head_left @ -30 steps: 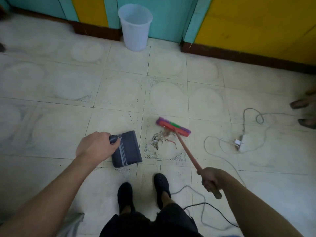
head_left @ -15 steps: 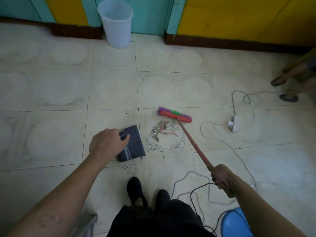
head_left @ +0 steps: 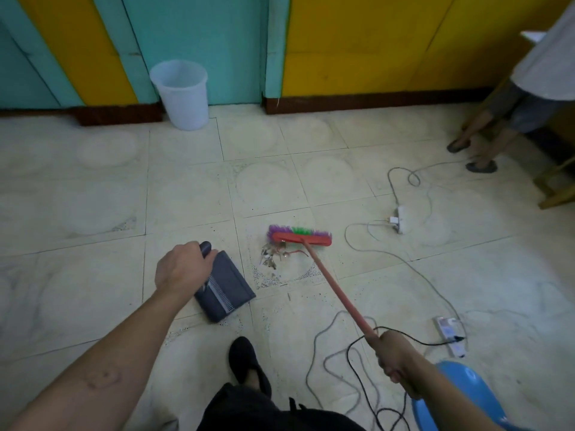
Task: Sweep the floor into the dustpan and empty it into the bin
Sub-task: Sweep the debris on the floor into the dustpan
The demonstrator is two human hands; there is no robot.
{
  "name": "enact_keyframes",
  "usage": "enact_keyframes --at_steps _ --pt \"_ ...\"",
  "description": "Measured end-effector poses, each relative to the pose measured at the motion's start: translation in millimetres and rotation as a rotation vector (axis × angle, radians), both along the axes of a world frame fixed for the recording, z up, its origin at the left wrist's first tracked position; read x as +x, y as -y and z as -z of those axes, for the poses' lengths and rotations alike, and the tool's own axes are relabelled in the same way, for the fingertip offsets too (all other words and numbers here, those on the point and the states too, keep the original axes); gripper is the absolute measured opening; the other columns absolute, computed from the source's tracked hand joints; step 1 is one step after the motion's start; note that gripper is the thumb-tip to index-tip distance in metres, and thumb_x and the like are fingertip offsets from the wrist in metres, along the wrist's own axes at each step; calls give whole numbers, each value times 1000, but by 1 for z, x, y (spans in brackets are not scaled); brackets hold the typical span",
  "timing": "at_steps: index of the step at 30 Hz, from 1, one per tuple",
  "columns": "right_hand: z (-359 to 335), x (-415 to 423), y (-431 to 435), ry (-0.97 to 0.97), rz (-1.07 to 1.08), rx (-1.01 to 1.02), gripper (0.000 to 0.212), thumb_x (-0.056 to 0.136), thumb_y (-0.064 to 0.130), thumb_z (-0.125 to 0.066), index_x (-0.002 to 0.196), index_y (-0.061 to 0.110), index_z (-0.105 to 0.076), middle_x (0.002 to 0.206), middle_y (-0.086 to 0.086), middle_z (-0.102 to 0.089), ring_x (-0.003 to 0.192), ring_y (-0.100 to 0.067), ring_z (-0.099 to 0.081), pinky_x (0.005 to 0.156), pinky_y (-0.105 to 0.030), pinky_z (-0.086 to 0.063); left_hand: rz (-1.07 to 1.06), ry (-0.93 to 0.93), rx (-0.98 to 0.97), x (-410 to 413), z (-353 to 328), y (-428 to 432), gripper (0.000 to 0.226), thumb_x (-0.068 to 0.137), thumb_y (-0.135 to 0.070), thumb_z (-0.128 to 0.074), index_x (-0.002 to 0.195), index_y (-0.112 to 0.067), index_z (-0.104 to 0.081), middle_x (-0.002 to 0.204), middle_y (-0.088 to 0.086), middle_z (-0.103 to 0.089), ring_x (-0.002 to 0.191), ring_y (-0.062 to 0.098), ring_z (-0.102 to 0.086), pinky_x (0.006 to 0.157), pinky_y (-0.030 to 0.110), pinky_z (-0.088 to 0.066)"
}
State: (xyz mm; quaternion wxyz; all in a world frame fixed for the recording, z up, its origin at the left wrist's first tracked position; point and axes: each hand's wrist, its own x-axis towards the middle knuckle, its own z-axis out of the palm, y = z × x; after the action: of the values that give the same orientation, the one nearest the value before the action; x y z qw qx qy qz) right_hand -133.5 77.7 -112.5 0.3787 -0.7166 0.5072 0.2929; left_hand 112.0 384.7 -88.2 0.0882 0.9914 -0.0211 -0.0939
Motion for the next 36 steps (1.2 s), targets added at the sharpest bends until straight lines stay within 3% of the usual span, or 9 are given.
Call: enact_keyframes --at_steps 4,10,15,19,24,29,36 --pt "-2 -66 -12 -16 -88 -26 35 96 34 -42 83 4 -55 64 -8 -54 45 -18 -46 39 -23 -39 49 24 14 -60 -5 8 47 95 -55 -44 93 -11 -62 90 11 -68 71 25 -54 62 31 -43" --pt "-17 -162 -31 -43 -145 -25 31 98 33 -42 96 4 -54 66 -4 -50 46 -14 -43 38 -20 -37 112 57 84 -144 -24 18 45 96 -53 -43 101 -11 -60 97 13 -69 88 32 -64 64 31 -40" --pt "-16 -224 -27 -139 -205 -39 31 98 36 -43 91 7 -55 70 -1 -54 49 -11 -48 36 -20 -40 155 72 132 -176 -30 14 45 95 -54 -44 99 -12 -60 96 12 -69 88 32 -64 64 31 -41" --pt "9 -261 -30 -204 -165 -52 34 97 35 -45 112 7 -58 84 -1 -60 59 -11 -57 43 -22 -47 178 45 163 -191 -29 22 44 94 -54 -45 98 -13 -61 97 11 -69 86 31 -63 65 30 -40" --pt "32 -269 -54 -182 -25 -12 32 95 31 -49 117 9 -54 98 -6 -62 85 -18 -68 70 -31 -61 164 31 145 -206 -20 15 46 91 -57 -47 91 -13 -62 87 11 -67 73 29 -54 62 32 -41" --pt "39 -222 -59 -36 -33 16 33 96 25 -46 119 4 -54 101 -11 -63 73 -19 -59 58 -27 -54 159 39 110 -223 -19 2 47 91 -57 -46 90 -13 -62 94 16 -68 88 35 -63 65 32 -40" --pt "22 -177 -45 22 -28 34 33 97 29 -45 114 2 -54 84 -10 -60 61 -18 -53 50 -27 -47 134 29 81 -228 -24 -6 46 91 -60 -45 92 -17 -61 88 9 -68 75 28 -57 62 30 -40"
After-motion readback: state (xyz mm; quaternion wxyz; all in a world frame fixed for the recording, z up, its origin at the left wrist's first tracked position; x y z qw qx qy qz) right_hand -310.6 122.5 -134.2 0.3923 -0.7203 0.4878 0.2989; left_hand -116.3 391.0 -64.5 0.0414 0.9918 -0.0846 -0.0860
